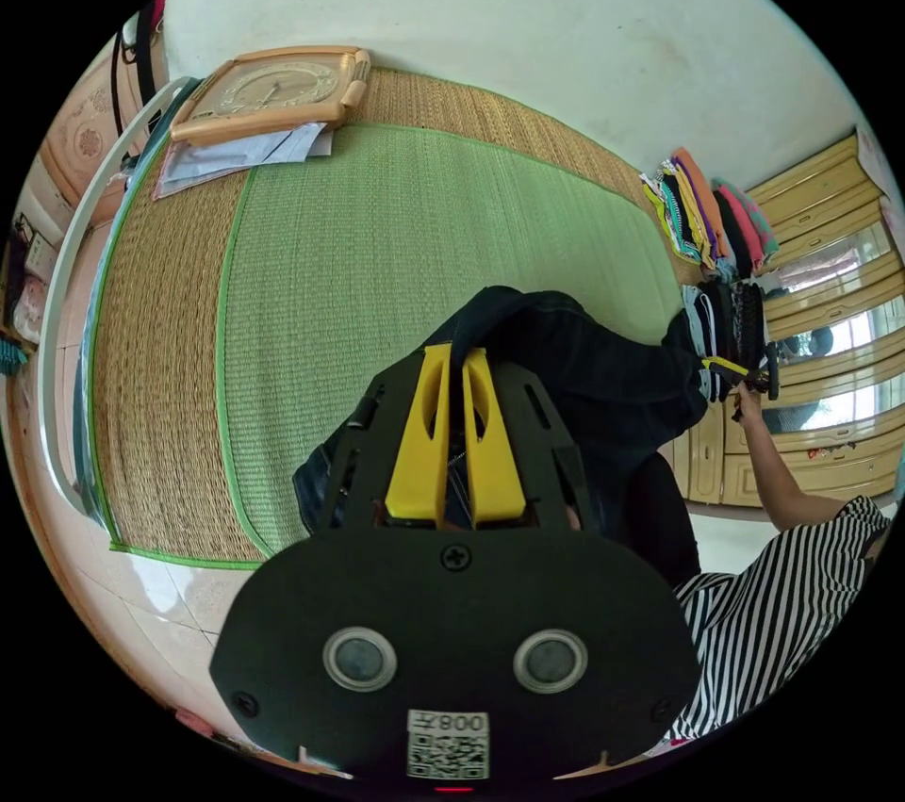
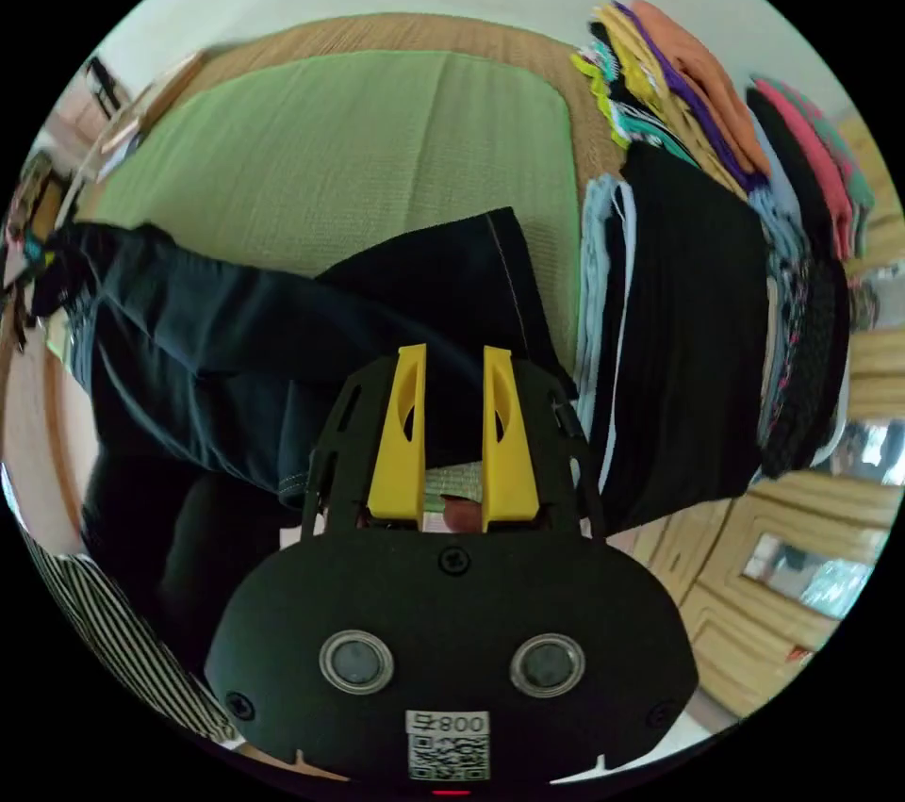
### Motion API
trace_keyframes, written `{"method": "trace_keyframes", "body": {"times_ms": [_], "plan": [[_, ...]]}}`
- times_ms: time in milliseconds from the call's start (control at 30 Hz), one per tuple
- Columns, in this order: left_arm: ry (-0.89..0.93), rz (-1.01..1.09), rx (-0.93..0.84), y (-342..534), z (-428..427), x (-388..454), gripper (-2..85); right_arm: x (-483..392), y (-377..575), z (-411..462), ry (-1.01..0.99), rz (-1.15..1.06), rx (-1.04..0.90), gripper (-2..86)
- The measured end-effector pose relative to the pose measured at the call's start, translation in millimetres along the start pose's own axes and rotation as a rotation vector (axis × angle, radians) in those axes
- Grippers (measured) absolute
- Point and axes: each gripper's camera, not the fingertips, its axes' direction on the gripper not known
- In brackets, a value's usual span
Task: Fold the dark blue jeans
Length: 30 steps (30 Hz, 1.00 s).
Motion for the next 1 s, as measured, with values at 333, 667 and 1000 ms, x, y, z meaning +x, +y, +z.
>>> {"method": "trace_keyframes", "body": {"times_ms": [333,667,1000], "plan": [[-0.052,0.021,-0.030,-19,-17,17,1.8,-31,-46,5,-0.033,-0.186,-0.149,1.2],[-0.056,0.015,0.057,-17,-55,35,1.6,-57,-46,-52,0.014,-0.192,-0.077,-0.4],[-0.122,0.054,0.148,-58,-106,55,1.3,-63,-76,-200,0.145,-0.157,0.233,-0.3]]}}
